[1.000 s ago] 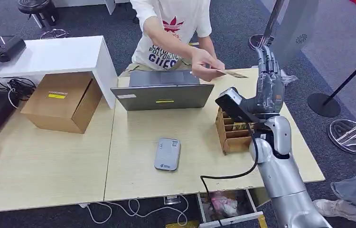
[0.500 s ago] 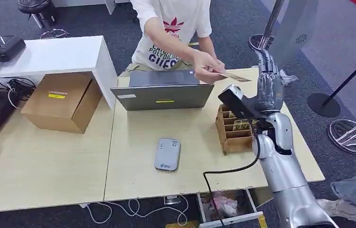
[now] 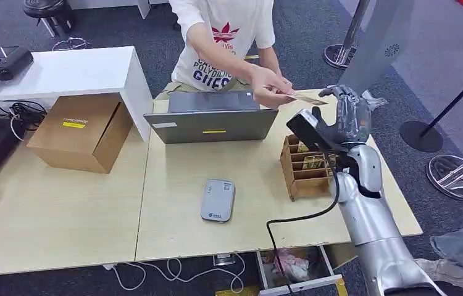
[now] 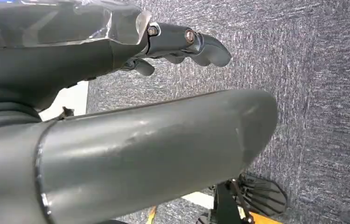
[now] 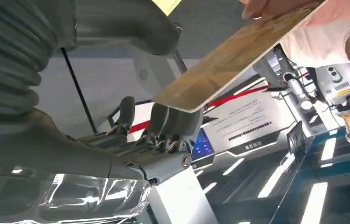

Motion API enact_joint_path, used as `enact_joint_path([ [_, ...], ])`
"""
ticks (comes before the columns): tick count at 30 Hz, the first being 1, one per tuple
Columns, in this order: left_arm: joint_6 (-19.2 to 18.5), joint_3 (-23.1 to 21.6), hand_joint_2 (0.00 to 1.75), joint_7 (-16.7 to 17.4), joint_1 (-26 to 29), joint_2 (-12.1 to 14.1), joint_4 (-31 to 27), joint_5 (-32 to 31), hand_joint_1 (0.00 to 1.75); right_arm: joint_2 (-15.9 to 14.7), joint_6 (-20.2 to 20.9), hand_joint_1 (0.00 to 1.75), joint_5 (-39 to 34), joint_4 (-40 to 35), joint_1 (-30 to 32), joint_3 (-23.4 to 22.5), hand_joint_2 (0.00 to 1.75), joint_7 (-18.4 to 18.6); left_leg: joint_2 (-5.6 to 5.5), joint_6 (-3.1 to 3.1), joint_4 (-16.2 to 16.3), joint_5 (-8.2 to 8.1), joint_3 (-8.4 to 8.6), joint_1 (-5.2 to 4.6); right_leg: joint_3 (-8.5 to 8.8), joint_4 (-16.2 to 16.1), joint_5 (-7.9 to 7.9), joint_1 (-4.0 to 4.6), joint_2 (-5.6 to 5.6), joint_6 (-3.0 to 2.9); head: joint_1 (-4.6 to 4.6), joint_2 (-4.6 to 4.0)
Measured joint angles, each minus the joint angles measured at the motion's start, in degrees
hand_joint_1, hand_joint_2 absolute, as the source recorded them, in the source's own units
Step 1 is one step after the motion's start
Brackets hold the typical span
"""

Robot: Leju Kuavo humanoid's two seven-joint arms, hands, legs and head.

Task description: Pass the card to the sensor for recognition and then transmit it.

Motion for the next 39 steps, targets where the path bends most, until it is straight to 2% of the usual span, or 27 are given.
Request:
enact_joint_path([
  [2, 0.00, 0.00, 0.00, -0.04, 0.01, 0.00, 0.00, 0.09, 0.00, 0.00, 0.00, 1.08, 0.02, 0.31, -0.23, 0.00, 1.75, -0.11, 0.00, 0.00, 0.00, 0.00, -0.01, 0.00, 0.00, 0.00, 0.00, 0.00, 0.00, 0.00, 0.00, 0.00],
  [3, 0.00, 0.00, 0.00, -0.09, 0.01, 0.00, 0.00, 0.11, 0.00, 0.00, 0.00, 1.12, 0.02, 0.44, -0.39, 0.00, 1.75, -0.13, 0.00, 0.00, 0.00, 0.00, -0.01, 0.00, 0.00, 0.00, 0.00, 0.00, 0.00, 0.00, 0.00, 0.00],
  [5, 0.00, 0.00, 0.00, -0.22, 0.01, 0.00, 0.00, 0.20, 0.00, 0.00, 0.00, 1.05, 0.02, 0.70, -0.67, 0.00, 1.75, -0.31, 0.00, 0.00, 0.00, 0.00, -0.01, 0.00, 0.01, 0.00, 0.00, 0.00, 0.00, 0.00, 0.00, 0.00],
  [6, 0.02, 0.00, 0.00, -0.22, 0.01, 0.00, 0.00, 0.29, 0.00, 0.00, 0.02, 1.20, 0.02, 0.81, -0.80, 0.00, 1.75, -0.46, 0.00, 0.00, 0.00, 0.00, -0.01, 0.00, 0.00, 0.00, 0.00, 0.00, 0.00, 0.00, 0.00, 0.00],
  [7, 0.02, 0.00, 0.00, -0.22, 0.02, 0.00, 0.00, 0.33, 0.00, 0.00, 0.02, 1.27, 0.02, 0.92, -0.92, 0.00, 1.75, -0.46, 0.00, 0.00, 0.00, 0.00, -0.01, 0.00, 0.00, 0.00, 0.00, 0.00, 0.00, 0.00, 0.00, 0.00],
  [14, 0.02, 0.07, 0.00, -0.42, 0.03, 0.00, 0.00, 0.46, 0.00, 0.13, 0.09, 1.34, 0.02, 1.60, -1.58, 0.02, 1.75, -0.66, 0.00, 0.00, 0.00, 0.00, -0.01, 0.00, 0.00, 0.00, 0.00, 0.00, -0.01, 0.00, 0.00, 0.00],
  [16, 0.02, 0.07, 0.00, -0.42, 0.03, 0.00, 0.00, 0.46, 0.00, 0.13, 0.09, 1.62, 0.02, 1.66, -1.64, 0.02, 1.75, -0.77, 0.00, 0.00, 0.00, 0.00, -0.01, 0.00, 0.00, 0.01, 0.00, 0.00, -0.01, 0.00, 0.00, 0.00],
  [21, 0.02, 0.07, 0.00, -0.41, 0.03, 0.00, 0.00, 0.46, 0.00, 0.15, 0.04, 1.59, -0.02, 2.12, -1.82, 0.02, 1.75, -1.31, 0.00, 0.00, 0.00, 0.00, -0.01, 0.00, 0.00, 0.01, 0.00, 0.00, 0.00, 0.00, 0.00, 0.00],
  [22, 0.02, 0.07, 0.00, -0.42, 0.02, 0.00, 0.00, 0.46, 0.00, 0.15, 0.04, 1.66, -0.02, 2.19, -1.90, 0.02, 1.75, -1.42, 0.00, 0.00, 0.00, 0.00, -0.01, 0.00, 0.00, 0.01, 0.00, 0.00, 0.00, 0.00, 0.00, 0.00],
  [23, 0.02, 0.07, 0.00, -0.42, 0.02, 0.00, 0.00, 0.46, 0.00, 0.15, 0.04, 1.66, -0.02, 2.25, -1.98, 0.02, 1.75, -1.49, 0.00, 0.00, 0.00, 0.00, -0.01, 0.00, 0.00, 0.01, 0.00, 0.00, -0.01, 0.00, 0.00, 0.00],
  [24, 0.02, 0.07, 0.00, -0.42, 0.03, 0.00, 0.00, 0.46, 0.00, 0.15, 0.04, 1.61, -0.02, 2.30, -2.03, 0.02, 1.75, -1.49, -0.01, 0.00, 0.00, 0.00, -0.01, 0.00, 0.00, 0.01, 0.00, 0.00, -0.01, 0.00, 0.00, 0.00],
  [27, 0.00, 0.07, 0.00, -0.42, 0.03, 0.00, 0.00, 0.46, 0.00, 0.15, 0.04, 1.61, -0.09, 2.54, -2.13, 0.02, 1.75, -1.64, -0.01, 0.02, 0.00, 0.02, -0.01, 0.00, 0.00, 0.01, 0.00, 0.00, -0.01, 0.00, 0.00, 0.00],
  [28, 0.02, 0.07, 0.00, -0.41, 0.02, 0.00, 0.00, 0.46, 0.00, 0.15, 0.04, 1.69, -0.11, 2.54, -2.17, 0.02, 1.75, -1.64, -0.01, 0.02, 0.00, 0.02, -0.01, 0.00, 0.00, 0.00, 0.00, 0.00, -0.01, 0.00, 0.00, 0.00],
  [30, 0.02, 0.07, 0.00, -0.42, 0.03, 0.00, 0.00, 0.46, 0.00, 0.15, 0.04, 1.73, -0.11, 2.62, -2.26, 0.02, 1.75, -1.66, -0.01, 0.02, 0.00, 0.02, -0.01, 0.00, 0.00, 0.00, 0.00, 0.00, -0.01, 0.00, 0.00, 0.00],
  [36, 0.02, 0.09, 0.00, -0.39, 0.03, -0.02, 0.00, 0.50, 0.00, 0.15, 0.04, 1.66, -0.13, 2.78, -2.29, 0.02, 1.75, -1.66, -0.01, 0.02, 0.00, 0.02, -0.02, 0.00, 0.00, 0.01, 0.00, 0.00, -0.01, 0.00, 0.00, 0.00],
  [38, 0.02, 0.09, 0.00, -0.39, 0.03, -0.02, 0.00, 0.50, 0.00, 0.15, 0.04, 1.69, -0.20, 2.88, -2.31, 0.02, 1.75, -1.68, -0.01, 0.02, 0.00, 0.02, -0.02, 0.00, 0.00, 0.01, 0.00, 0.00, -0.01, 0.00, 0.00, 0.00],
  [39, 0.02, 0.09, 0.00, -0.41, 0.04, -0.02, 0.00, 0.50, 0.00, 0.15, 0.04, 1.64, -0.22, 2.93, -2.32, 0.02, 1.75, -1.71, -0.01, 0.02, 0.00, 0.02, -0.02, 0.00, 0.00, 0.01, 0.00, 0.00, -0.01, 0.00, 0.00, 0.00],
])
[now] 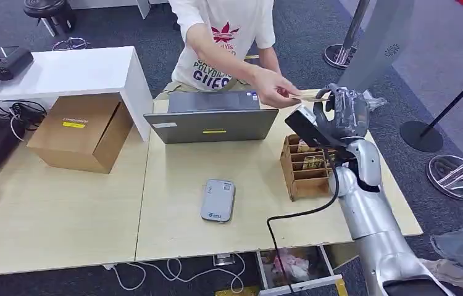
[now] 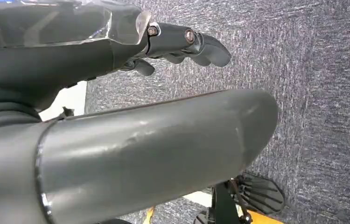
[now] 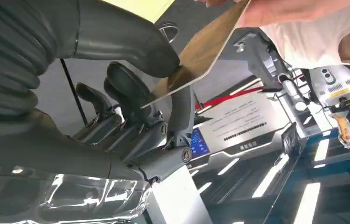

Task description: Pass the card to the sensor for recognition and then transmit it.

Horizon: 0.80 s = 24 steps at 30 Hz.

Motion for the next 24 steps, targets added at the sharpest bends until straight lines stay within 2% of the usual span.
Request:
enact_joint_path([
  [2, 0.00, 0.02, 0.00, 0.00, 0.00, 0.00, 0.00, 0.00, 0.00, 0.00, 0.02, 1.71, -0.05, 0.04, -0.01, 0.00, 1.75, 0.00, 0.00, 0.00, 0.00, 0.00, 0.00, 0.00, 0.00, 0.00, 0.00, 0.00, 0.00, 0.00, 0.00, 0.00],
  [5, 0.00, 0.02, 0.00, 0.00, 0.00, 0.00, 0.00, 0.00, 0.00, 0.00, 0.02, 1.64, -0.15, 0.07, -0.01, 0.00, 1.75, -0.02, 0.00, 0.00, 0.00, 0.00, 0.00, 0.00, 0.00, 0.00, 0.00, 0.00, 0.00, 0.00, 0.00, 0.00],
  [13, 0.04, 0.07, 0.00, 0.02, 0.01, 0.00, 0.00, -0.02, 0.00, 0.00, 0.00, 1.68, -0.50, 0.04, -0.01, 0.00, 1.75, -0.13, 0.00, 0.00, 0.00, 0.00, 0.00, 0.00, 0.00, 0.00, 0.00, 0.00, 0.00, 0.00, 0.00, 0.00],
  [18, 0.11, 0.11, 0.00, 0.02, 0.02, 0.00, 0.00, -0.02, 0.00, 0.00, -0.17, 1.62, -0.50, 0.04, -0.01, 0.02, 1.75, -0.50, 0.00, 0.00, 0.00, 0.00, 0.00, 0.00, 0.00, 0.00, 0.00, 0.00, 0.00, 0.00, 0.00, 0.00],
  [24, 0.11, 0.11, 0.00, 0.00, 0.02, -0.15, 0.00, -0.18, 0.00, 0.31, -1.07, 1.69, -0.20, -1.49, 0.26, 0.50, 1.75, -1.01, 0.00, 0.00, 0.00, 0.00, 0.00, 0.00, 0.00, 0.00, 0.00, 0.00, 0.00, 0.00, 0.00, 0.00],
])
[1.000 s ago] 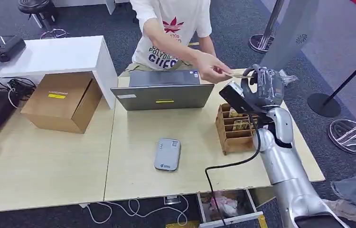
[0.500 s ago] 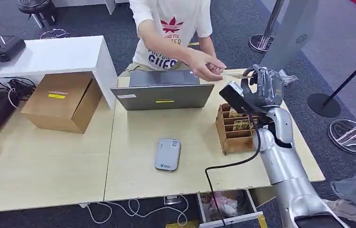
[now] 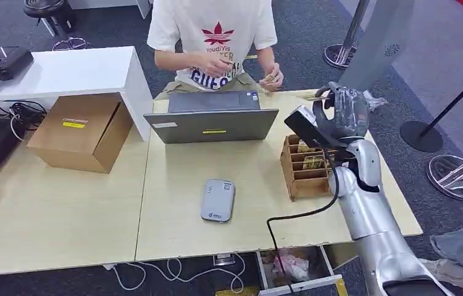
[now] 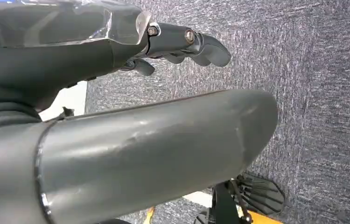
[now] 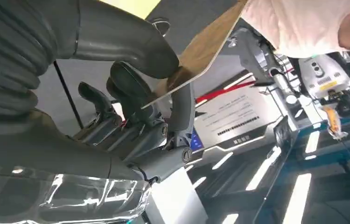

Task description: Pass the card to the sensor for recognition and then transmit it.

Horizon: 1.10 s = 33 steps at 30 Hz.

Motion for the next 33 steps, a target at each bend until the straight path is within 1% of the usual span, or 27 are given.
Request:
enact_joint_path([
  [3, -0.09, 0.00, 0.00, 0.02, -0.01, -0.04, 0.00, -0.09, 0.00, 0.26, -0.07, 1.69, 0.20, -1.77, 0.59, 0.72, 1.75, 0.02, 0.00, 0.00, 0.00, 0.00, 0.00, 0.00, 0.00, 0.00, 0.00, 0.00, 0.00, 0.00, 0.00, 0.00],
  [4, -0.11, 0.00, 0.00, 0.02, -0.01, -0.07, 0.00, -0.11, 0.00, 0.41, -0.07, 1.66, 0.26, -2.31, 0.75, 0.98, 1.75, 0.02, 0.00, 0.00, 0.00, 0.00, 0.00, 0.00, 0.00, 0.00, 0.00, 0.00, 0.00, 0.00, 0.00, 0.00],
  [7, -0.11, 0.00, 0.00, 0.00, -0.04, -0.09, 0.00, -0.22, 0.00, 0.70, -0.04, 1.66, 0.42, -3.67, 1.17, 1.44, 1.75, -0.02, 0.00, 0.00, 0.00, 0.00, 0.00, 0.00, 0.00, 0.00, 0.00, 0.00, 0.00, 0.00, 0.00, 0.00],
  [9, -0.11, 0.02, 0.00, 0.00, -0.04, -0.09, 0.00, -0.26, 0.00, 0.90, 0.07, 1.69, 0.44, -4.74, 1.58, 2.10, 1.75, -0.13, 0.00, 0.00, 0.00, 0.00, 0.00, 0.00, 0.00, 0.00, 0.00, 0.00, 0.00, 0.00, 0.00, 0.00],
  [10, -0.11, 0.00, 0.00, 0.00, -0.04, -0.09, 0.00, -0.26, 0.00, 0.96, 0.13, 1.66, 0.44, -5.18, 1.74, 2.45, 1.75, -0.13, 0.00, 0.00, 0.00, 0.00, 0.00, 0.00, 0.00, 0.00, 0.00, 0.00, 0.00, 0.00, 0.00, 0.00],
  [14, -0.11, 0.02, 0.00, 0.00, -0.06, -0.11, 0.00, -0.26, 0.00, 1.20, 1.18, 1.68, -0.35, -6.36, 2.09, 3.50, 1.75, -0.15, 0.00, 0.00, 0.00, 0.00, 0.00, 0.00, 0.00, 0.00, 0.00, 0.00, 0.00, 0.00, 0.00, 0.00],
  [15, -0.11, 0.02, 0.00, 0.00, -0.06, -0.11, 0.00, -0.24, 0.00, 1.25, 1.53, 1.71, -0.76, -6.51, 2.13, 3.87, 1.75, -0.15, 0.00, 0.00, 0.00, 0.00, 0.00, 0.00, 0.00, 0.00, 0.00, 0.00, 0.00, 0.00, 0.00, 0.00],
  [17, -0.11, 0.02, 0.00, 0.00, -0.07, -0.11, 0.00, -0.24, 0.00, 1.36, 1.73, 1.69, -1.36, -6.56, 2.19, 4.15, 1.75, -0.31, 0.00, 0.00, 0.00, 0.00, 0.00, 0.00, 0.00, 0.00, 0.00, 0.00, 0.00, 0.00, 0.00, 0.00],
  [19, -0.13, 0.02, 0.00, 0.00, -0.07, -0.11, 0.00, -0.26, 0.00, 1.53, 2.14, 1.75, -1.99, -6.56, 2.25, 4.48, 1.75, -0.33, 0.00, 0.00, 0.00, 0.00, 0.00, 0.00, 0.00, 0.00, 0.00, 0.00, 0.00, 0.00, 0.00, 0.00],
  [30, -0.48, 0.02, 0.00, 0.42, -0.66, -0.11, 0.00, -1.25, 0.00, 2.19, 2.86, 1.75, -3.87, -5.96, 3.65, 5.42, 1.75, -0.66, 0.00, 0.00, 0.00, 0.00, 0.00, 0.00, -0.01, 0.00, 0.00, 0.00, 0.01, 0.00, 0.00, 0.00],
  [33, -0.70, 0.02, 0.00, 0.44, -0.99, -0.11, 0.00, -1.38, 0.00, 2.78, 3.26, 1.75, -3.87, -5.46, 3.88, 5.64, 1.75, -0.74, 0.00, 0.00, 0.00, 0.00, 0.00, 0.00, -0.01, 0.00, 0.00, 0.00, 0.01, 0.00, 0.00, 0.00],
])
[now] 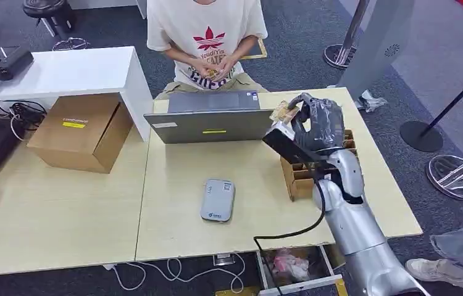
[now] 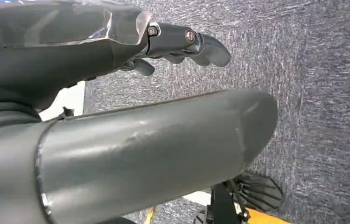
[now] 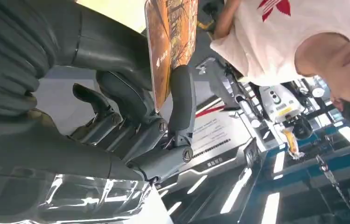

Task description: Pass the card to the sensor for recognition and then transmit it.

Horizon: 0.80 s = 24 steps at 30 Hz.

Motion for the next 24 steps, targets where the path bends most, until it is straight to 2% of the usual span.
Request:
enact_joint_path([
  [24, -0.20, -0.02, 0.00, 0.26, -0.61, -0.22, 0.00, -1.22, 0.00, 4.79, 2.12, 1.75, -1.18, 4.50, -0.01, 2.86, 1.75, 0.20, 0.00, 0.00, 0.00, 0.00, 0.00, 0.00, 0.00, 0.00, 0.00, 0.00, 0.00, 0.00, 0.00, 0.00],
])
